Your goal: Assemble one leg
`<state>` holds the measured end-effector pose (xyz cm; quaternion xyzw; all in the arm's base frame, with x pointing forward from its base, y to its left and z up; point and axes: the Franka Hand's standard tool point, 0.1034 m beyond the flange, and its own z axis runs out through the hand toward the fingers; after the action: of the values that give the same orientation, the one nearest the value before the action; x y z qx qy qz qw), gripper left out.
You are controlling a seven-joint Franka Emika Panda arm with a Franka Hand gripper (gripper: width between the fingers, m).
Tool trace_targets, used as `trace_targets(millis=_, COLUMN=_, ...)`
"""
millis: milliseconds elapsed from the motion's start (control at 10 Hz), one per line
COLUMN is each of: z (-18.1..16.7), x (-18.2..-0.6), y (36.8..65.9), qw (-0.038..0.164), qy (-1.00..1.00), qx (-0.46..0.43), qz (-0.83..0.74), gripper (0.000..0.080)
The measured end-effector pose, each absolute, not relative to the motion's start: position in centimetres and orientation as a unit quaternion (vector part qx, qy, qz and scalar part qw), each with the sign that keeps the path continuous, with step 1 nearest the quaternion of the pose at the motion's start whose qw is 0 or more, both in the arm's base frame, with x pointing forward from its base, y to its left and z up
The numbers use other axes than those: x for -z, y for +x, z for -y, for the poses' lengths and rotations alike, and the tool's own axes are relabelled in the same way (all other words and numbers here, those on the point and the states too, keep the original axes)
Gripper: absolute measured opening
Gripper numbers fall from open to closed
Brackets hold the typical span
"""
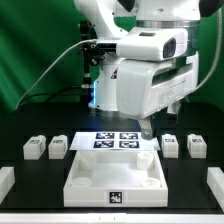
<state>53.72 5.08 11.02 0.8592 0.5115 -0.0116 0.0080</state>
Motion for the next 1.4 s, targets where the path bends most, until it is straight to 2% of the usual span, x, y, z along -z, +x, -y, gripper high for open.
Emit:
trace_targets(millis=200, z=-3.4, x=-10.3, y=51.7, qw=0.013, qy=0.777, qx=0.002, qz=-0.629, gripper=0.0650)
trace_targets(millis=400, z=-1.8, x=-10.0, y=51.4, qw=0.015, qy=0.688, qx=0.002, qz=-0.726, gripper=0.0650)
trace_targets(millis=900, z=-1.6, x=-9.7, y=51.3, qw=0.020, qy=0.671, qx=0.000, qz=-0.741, gripper=0.0650)
trace_targets(millis=1000, z=-0.7, x=-8.0, y=49.1, qw=0.026, qy=0.669, qx=-0.008, qz=-0.742, gripper=0.0650)
trace_targets(millis=1100, z=0.1, x=-6.0, y=46.0, qw=0.016, qy=0.670, qx=0.003, qz=-0.742, gripper=0.0650)
trace_targets(millis=1400, z=1.2, x=-1.9, y=43.6, qw=-0.001, qy=0.683, qx=0.008, qz=-0.730, gripper=0.0650)
